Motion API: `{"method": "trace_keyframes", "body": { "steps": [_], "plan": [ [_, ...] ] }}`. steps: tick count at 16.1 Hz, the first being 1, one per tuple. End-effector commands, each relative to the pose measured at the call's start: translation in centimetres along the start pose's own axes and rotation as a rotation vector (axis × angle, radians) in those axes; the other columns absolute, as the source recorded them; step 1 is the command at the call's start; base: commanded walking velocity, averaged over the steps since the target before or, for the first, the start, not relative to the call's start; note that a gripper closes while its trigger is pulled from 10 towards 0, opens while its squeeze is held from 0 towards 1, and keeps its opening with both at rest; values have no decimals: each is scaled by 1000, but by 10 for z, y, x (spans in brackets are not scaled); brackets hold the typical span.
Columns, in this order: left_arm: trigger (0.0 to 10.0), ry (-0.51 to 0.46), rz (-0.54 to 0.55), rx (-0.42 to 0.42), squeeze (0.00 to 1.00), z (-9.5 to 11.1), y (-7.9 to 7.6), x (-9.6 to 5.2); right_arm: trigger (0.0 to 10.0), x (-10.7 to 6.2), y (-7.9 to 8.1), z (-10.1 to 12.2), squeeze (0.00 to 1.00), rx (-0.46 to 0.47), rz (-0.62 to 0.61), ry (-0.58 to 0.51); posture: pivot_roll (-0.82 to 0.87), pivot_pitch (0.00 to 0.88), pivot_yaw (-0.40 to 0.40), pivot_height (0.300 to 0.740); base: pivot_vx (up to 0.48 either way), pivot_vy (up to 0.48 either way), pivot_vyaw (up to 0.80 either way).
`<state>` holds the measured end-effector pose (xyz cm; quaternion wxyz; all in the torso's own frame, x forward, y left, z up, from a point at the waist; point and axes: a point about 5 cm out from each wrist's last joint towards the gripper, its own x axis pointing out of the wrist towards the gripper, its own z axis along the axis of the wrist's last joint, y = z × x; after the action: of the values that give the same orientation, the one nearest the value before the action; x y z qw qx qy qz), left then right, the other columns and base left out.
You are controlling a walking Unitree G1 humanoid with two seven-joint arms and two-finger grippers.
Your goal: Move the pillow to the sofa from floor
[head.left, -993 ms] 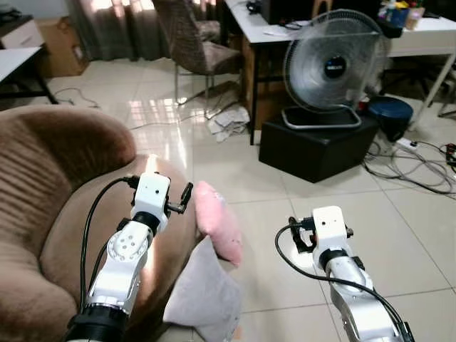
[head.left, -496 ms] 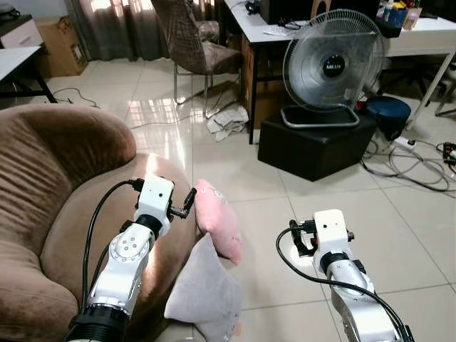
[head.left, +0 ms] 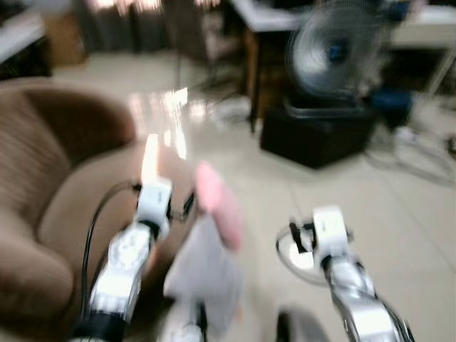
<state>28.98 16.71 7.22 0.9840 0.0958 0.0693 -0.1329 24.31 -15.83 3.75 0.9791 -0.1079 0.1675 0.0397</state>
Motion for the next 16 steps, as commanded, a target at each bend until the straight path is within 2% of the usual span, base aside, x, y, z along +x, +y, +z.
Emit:
{"method": "trace_keyframes", "body": {
  "steps": [1, 7, 10, 13, 16],
  "plan": [
    [10000, -10, 9, -7, 0, 2, 1, -1, 10000, 1, -1, 2, 0, -12, 8, -10, -24, 0, 48, 626, 0, 0, 0],
    [10000, -30, -14, 6, 0, 3, -1, -1, 10000, 0, -3, -1, 0, -18, 3, -4, -29, 0, 49, 626, 0, 0, 0],
    [10000, -30, -34, -1, 0, 3, -3, -1, 10000, 2, -4, -4, 0, -4, 1, 3, -29, 0, 49, 626, 286, 0, 0],
    [10000, -21, -34, 1, 0, 2, -3, -1, 10000, 4, -8, -10, 0, 2, 0, 16, -30, 0, 47, 626, 326, 0, -698],
    [10000, -20, -29, 0, 0, 1, -2, -1, 10000, 5, -10, -14, 0, -21, -2, 23, -31, 0, 46, 626, 325, 0, 0]
  ]
}}
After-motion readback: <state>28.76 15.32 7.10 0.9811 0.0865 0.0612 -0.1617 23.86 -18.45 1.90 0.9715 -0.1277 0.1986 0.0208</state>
